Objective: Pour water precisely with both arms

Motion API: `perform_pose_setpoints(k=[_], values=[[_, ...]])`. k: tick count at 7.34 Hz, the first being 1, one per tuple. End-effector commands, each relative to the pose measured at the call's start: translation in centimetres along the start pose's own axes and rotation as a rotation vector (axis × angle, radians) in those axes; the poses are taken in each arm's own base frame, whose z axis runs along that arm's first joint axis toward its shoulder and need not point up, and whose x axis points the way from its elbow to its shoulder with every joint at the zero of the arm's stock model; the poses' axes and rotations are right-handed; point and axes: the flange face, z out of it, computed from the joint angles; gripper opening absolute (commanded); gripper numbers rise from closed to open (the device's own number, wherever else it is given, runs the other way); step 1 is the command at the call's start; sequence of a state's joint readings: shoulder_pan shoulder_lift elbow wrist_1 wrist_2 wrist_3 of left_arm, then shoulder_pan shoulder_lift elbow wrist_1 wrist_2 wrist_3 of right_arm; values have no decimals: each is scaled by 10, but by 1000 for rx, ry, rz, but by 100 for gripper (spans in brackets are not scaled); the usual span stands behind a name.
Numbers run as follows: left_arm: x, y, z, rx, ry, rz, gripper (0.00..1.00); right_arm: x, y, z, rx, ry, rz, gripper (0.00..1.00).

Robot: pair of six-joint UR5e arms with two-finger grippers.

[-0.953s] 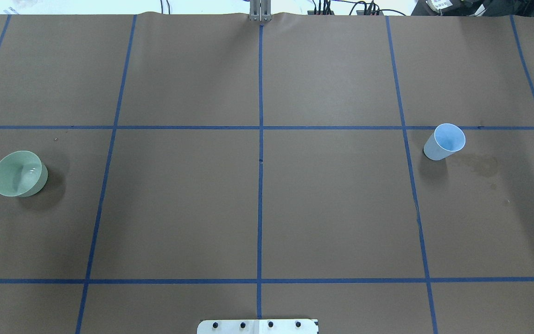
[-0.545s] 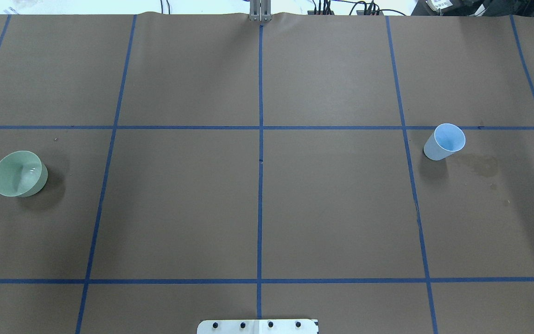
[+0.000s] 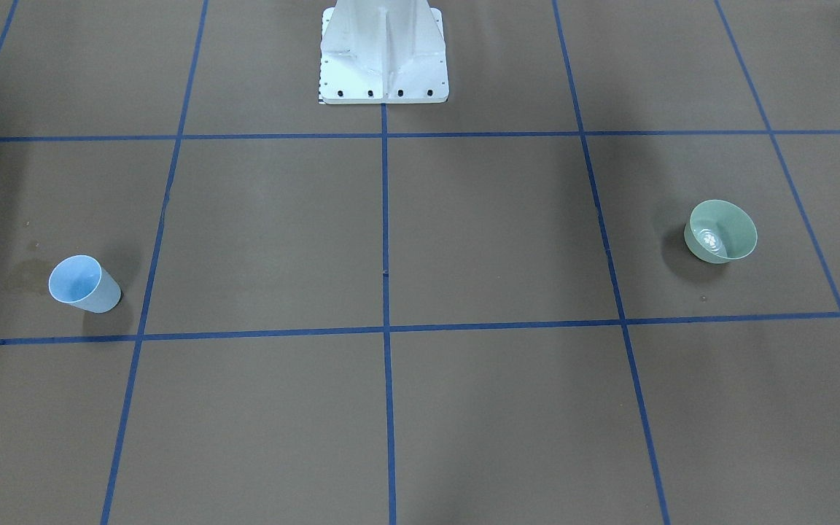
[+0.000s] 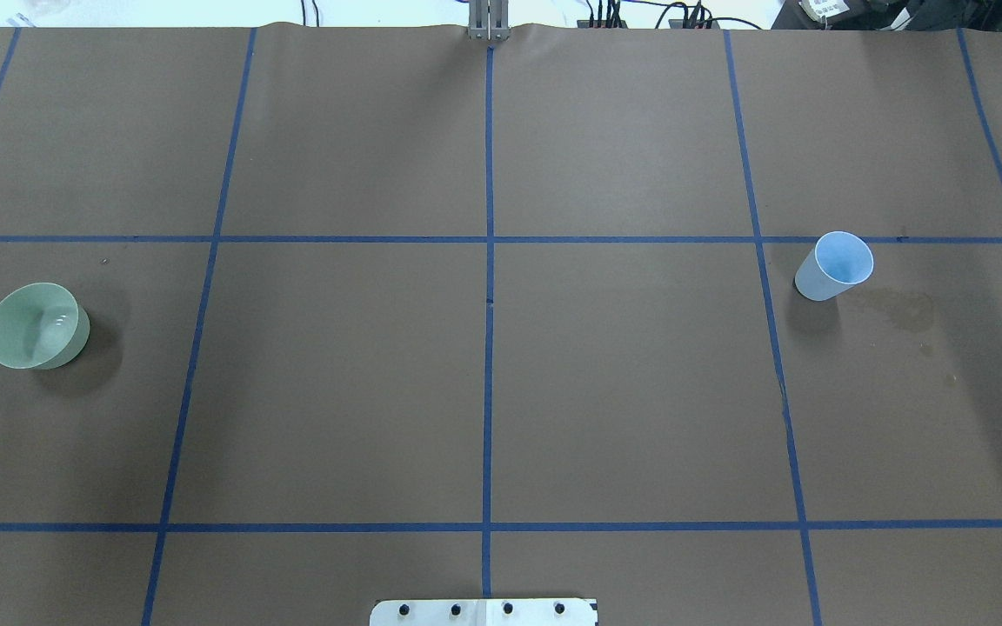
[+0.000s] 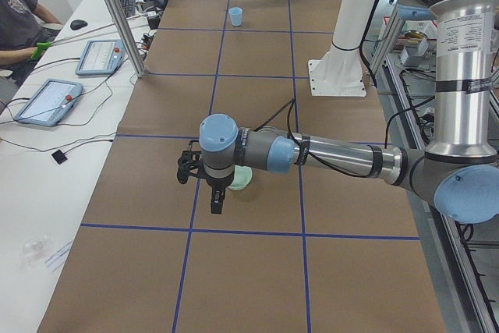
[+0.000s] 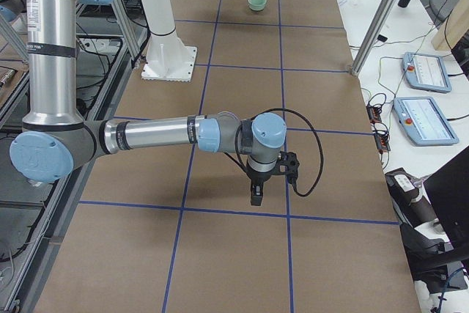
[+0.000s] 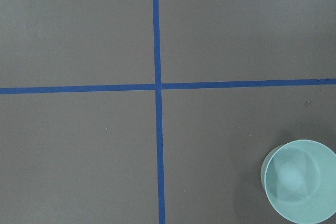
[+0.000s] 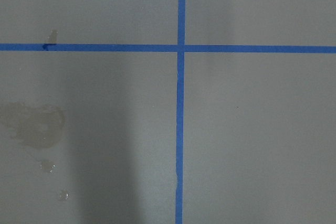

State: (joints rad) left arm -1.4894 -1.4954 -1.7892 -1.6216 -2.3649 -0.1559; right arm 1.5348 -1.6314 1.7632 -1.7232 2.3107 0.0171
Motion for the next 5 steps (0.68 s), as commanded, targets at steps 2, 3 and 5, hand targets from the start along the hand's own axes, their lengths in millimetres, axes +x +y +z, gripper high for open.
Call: perform_pose_setpoints(k=[2,3,5], values=[[47,-4,105,-32,-32,51,100,0,0,1,-1,-2,-2,100],[44,-5,120,-26,-24,1,100,2,0,3,-7,1,3,100],[71,5,149,-50,-3,-15,100,3,0,4,-8,-1,4,100]])
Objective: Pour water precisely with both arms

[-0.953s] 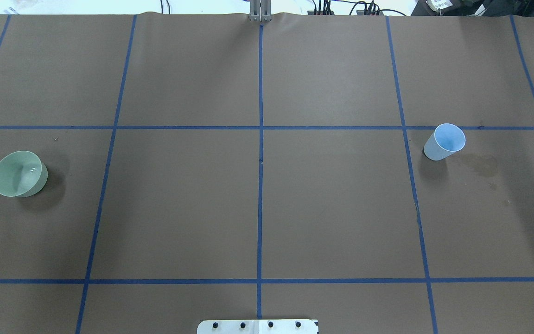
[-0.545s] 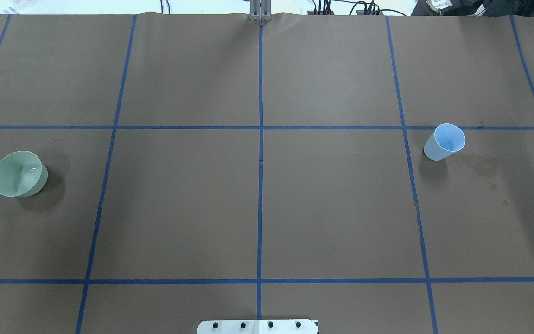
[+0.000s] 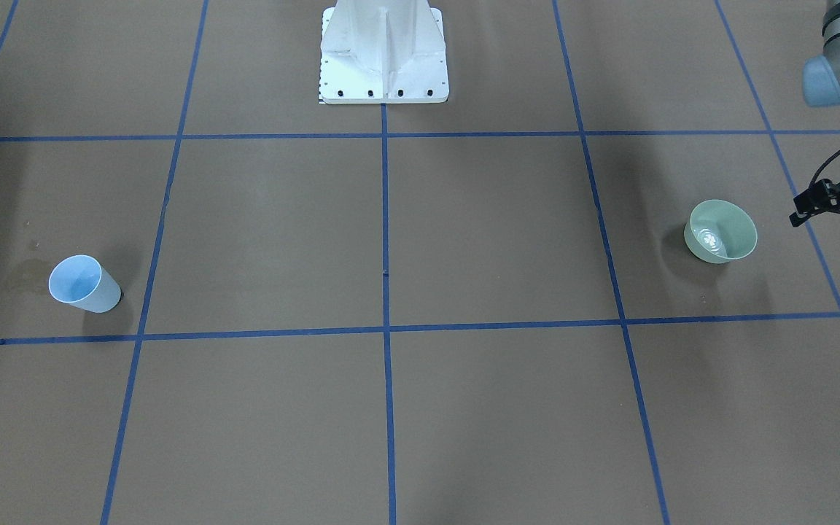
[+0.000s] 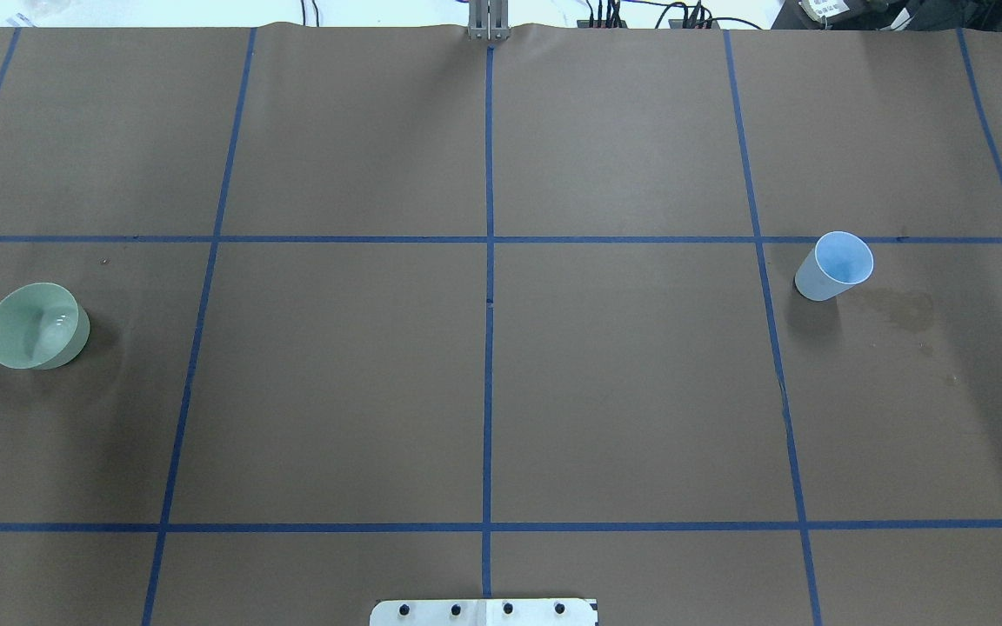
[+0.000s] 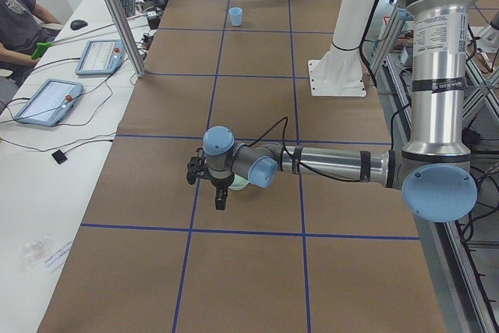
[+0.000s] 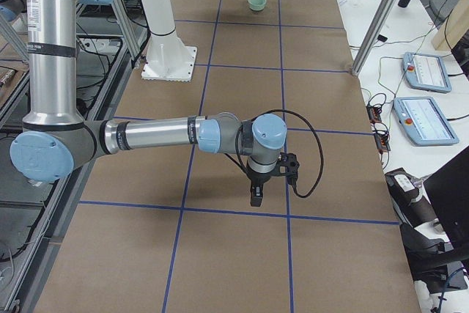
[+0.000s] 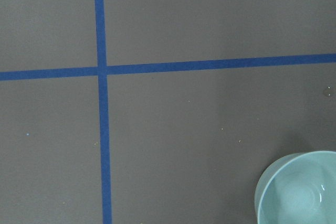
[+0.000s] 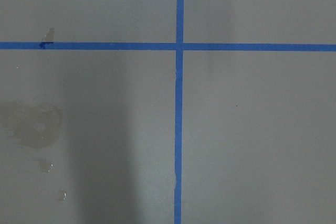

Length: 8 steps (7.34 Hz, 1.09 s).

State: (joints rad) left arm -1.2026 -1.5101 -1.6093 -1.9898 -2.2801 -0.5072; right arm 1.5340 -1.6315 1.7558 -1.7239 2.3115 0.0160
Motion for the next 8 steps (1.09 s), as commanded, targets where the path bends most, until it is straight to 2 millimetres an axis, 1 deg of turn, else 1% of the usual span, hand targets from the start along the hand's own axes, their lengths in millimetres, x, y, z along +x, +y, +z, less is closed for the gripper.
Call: perform_pose_setpoints(k=[1,2,3,4,5,6,7,8], values=[[19,10,32,-29,17,21,100,0,0,1,-1,-2,1,100],[24,12,39,-42,18,29,99,0,0,1,-1,-2,-1,100],[32,7,45,-48,20,30,98,2,4,3,-7,-2,3,100],[35,4,53,-60,18,32,87,4,6,4,-9,-2,5,100],[37,1,61,-69,17,36,75,5,6,5,-12,-2,7,100],[38,-1,61,-64,20,39,60,5,8,6,-13,-3,8,100],[38,-2,62,-64,20,39,43,6,9,7,-15,-3,10,100],[40,-2,61,-63,21,27,20,6,9,6,-14,-3,9,100]])
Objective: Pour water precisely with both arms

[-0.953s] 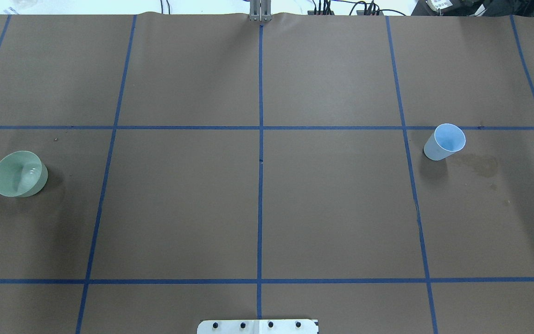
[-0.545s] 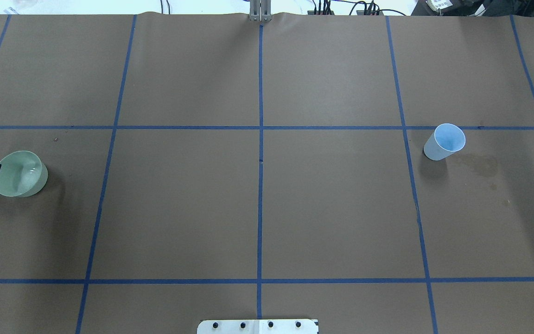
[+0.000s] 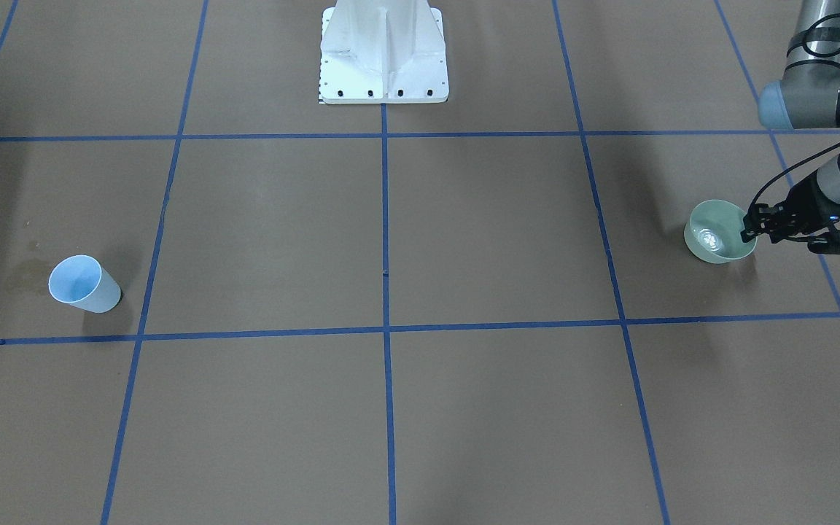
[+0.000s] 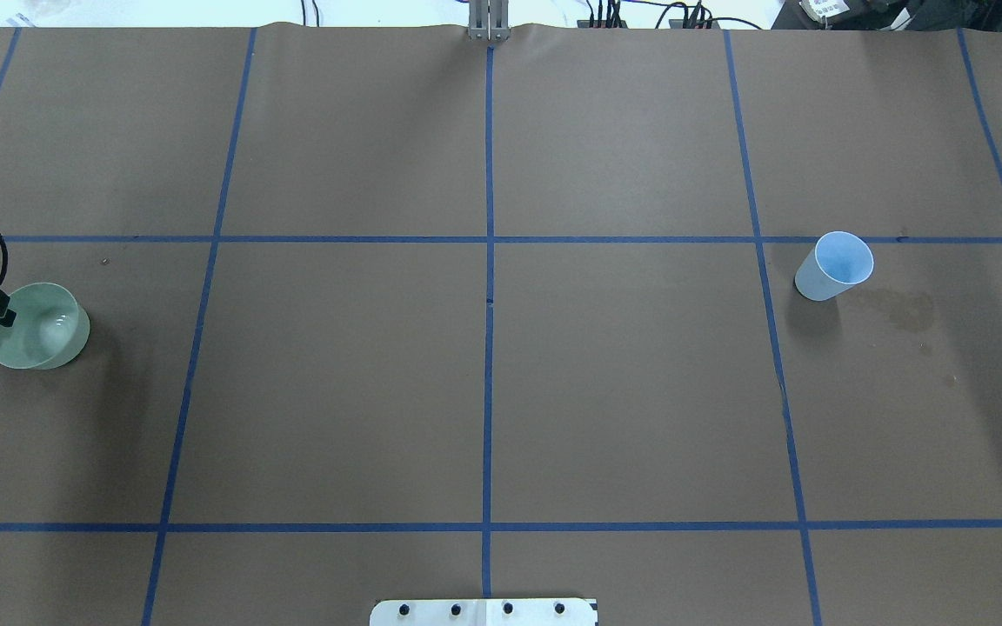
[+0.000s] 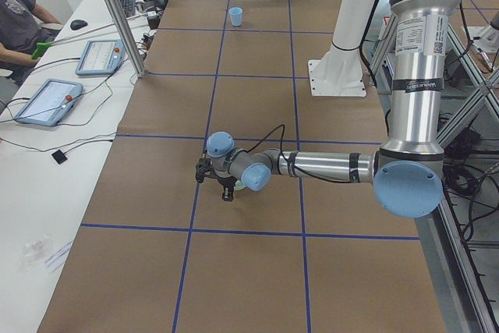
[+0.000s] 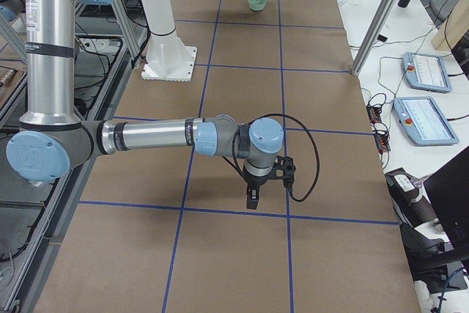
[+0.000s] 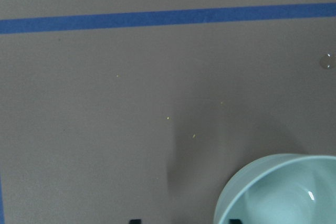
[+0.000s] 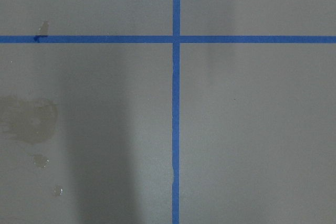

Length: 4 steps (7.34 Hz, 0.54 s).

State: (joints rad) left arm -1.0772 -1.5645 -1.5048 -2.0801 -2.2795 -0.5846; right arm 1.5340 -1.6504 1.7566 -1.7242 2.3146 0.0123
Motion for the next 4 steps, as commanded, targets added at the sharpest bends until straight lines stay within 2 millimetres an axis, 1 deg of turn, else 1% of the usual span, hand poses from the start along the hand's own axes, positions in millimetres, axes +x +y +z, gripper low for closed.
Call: perform_pose_setpoints(k=[1,2,3,4], values=[[6,-5,-1,5,5,-10,0,-1,0,-1,3,0,-3,100],[17,-13,-5,14,16,4,0,-2,0,-3,5,0,-5,100],[48,-25,-14,16,70,-6,0,-4,0,-4,9,0,-8,100],[100,-51,-39,10,168,-65,0,-4,0,-5,11,-10,-8,100]])
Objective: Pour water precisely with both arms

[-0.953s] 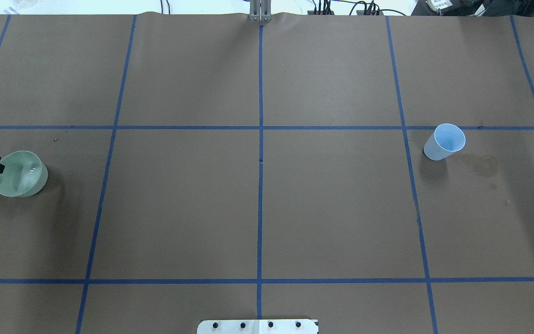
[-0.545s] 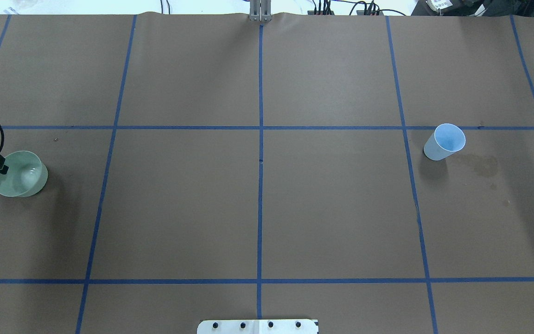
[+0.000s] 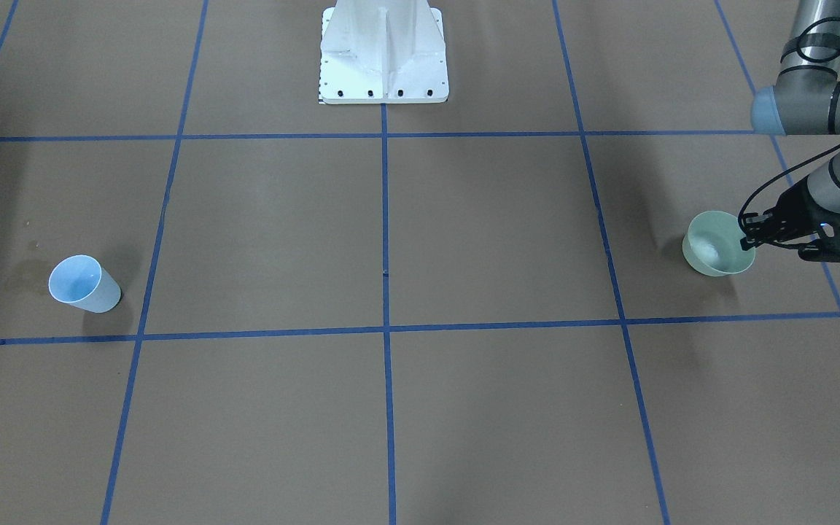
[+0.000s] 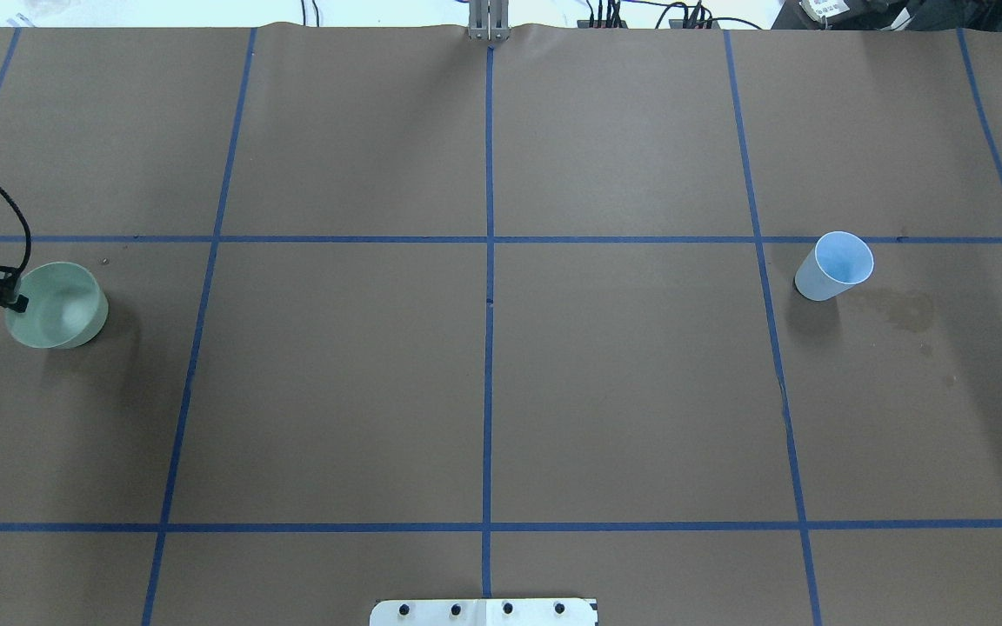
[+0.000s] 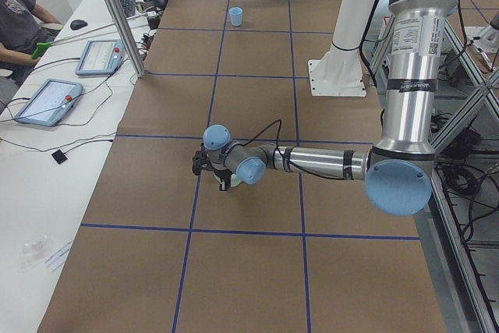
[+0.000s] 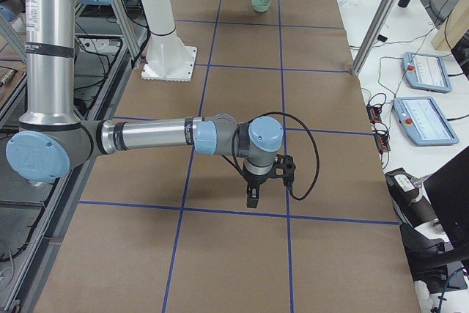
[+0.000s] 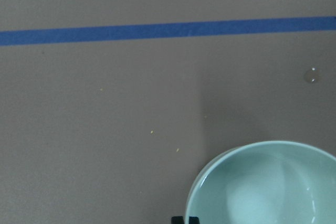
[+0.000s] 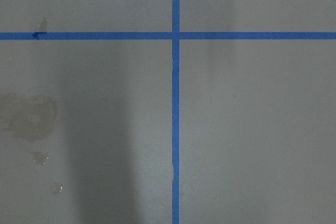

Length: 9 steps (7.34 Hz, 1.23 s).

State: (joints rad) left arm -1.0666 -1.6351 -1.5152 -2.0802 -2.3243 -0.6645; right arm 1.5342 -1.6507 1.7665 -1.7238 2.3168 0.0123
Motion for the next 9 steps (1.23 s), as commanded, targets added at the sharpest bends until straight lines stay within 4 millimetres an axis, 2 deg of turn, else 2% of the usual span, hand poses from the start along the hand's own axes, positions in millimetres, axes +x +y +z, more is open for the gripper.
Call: perform_pose_setpoints(k=[1,3,4,5,6,7,8,9], values=[[113,-45,-31,10,145,-95,0,-2,0,-1,2,-12,-3,100],[250,-48,-45,-6,241,-173,0,-4,-1,-2,4,-16,-5,100],[318,-38,-36,0,260,-190,0,-5,-2,-3,7,-18,-7,100],[376,-16,-15,-6,263,-140,0,-4,-2,-2,5,-18,-6,100],[421,-8,-7,30,234,-129,0,-5,-3,-3,8,-18,-8,100],[462,-6,-9,4,180,-159,0,-5,-3,-3,7,-18,-7,100],[496,0,-10,-38,114,-189,0,-4,-2,-2,5,-18,-4,100],[516,21,7,-24,62,-173,0,-4,-2,-2,5,-18,-4,100]])
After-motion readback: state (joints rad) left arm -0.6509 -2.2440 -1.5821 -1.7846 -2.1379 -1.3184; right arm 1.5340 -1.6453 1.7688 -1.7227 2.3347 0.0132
